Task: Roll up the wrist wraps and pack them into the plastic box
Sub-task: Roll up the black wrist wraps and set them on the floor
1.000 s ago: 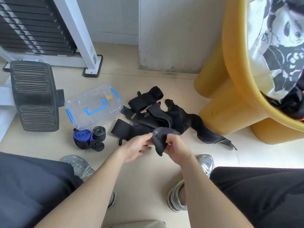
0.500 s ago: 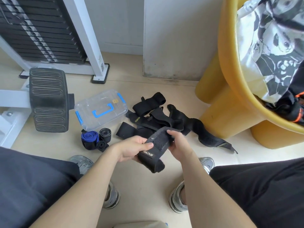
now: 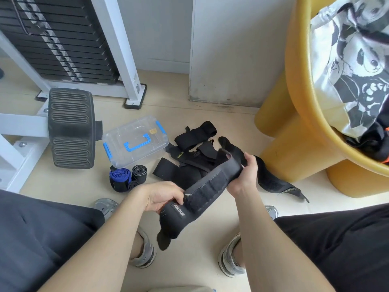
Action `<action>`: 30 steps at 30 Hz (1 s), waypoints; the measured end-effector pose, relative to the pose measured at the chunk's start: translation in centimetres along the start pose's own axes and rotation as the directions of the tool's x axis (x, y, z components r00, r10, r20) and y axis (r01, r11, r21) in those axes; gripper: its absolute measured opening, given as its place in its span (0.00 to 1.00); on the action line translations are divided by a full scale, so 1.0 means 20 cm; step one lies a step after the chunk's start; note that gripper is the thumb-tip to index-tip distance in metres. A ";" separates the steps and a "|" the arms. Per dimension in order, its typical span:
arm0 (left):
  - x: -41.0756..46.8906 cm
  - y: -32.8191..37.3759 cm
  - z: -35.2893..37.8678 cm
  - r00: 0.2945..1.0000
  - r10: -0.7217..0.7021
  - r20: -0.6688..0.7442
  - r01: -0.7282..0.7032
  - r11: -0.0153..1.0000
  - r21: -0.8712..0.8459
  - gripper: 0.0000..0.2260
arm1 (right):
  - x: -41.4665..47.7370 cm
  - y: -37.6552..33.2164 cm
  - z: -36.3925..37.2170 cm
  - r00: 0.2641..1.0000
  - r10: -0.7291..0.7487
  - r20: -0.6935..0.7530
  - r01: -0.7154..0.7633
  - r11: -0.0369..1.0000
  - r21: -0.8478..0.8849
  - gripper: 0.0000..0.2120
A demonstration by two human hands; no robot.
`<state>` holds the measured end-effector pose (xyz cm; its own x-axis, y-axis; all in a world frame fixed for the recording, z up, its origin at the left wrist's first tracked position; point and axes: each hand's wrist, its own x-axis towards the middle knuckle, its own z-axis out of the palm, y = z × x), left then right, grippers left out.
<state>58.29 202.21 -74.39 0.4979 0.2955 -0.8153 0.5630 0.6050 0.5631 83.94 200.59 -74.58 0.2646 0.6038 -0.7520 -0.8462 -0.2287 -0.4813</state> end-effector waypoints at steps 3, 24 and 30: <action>0.01 -0.05 -0.01 0.994 -0.106 -0.022 0.107 0.993 0.053 0.10 | 0.03 0.01 0.01 1.000 0.025 0.010 -0.021 0.952 -0.307 0.08; 0.29 -0.21 -0.07 0.804 -0.140 -0.578 -0.090 0.932 -0.350 0.11 | 0.08 0.37 -0.09 0.938 0.343 0.056 -0.028 0.235 -0.972 0.22; 0.32 -0.32 -0.18 0.551 -0.203 -0.810 0.115 0.979 -0.168 0.08 | 0.21 0.36 -0.16 0.986 -0.076 0.146 0.105 -0.393 -0.914 0.12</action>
<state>55.51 202.87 -83.73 -0.3743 0.6383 -0.6727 0.4977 0.7503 0.4350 80.43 199.06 -82.73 0.2581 0.7245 -0.6392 0.7829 -0.5445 -0.3011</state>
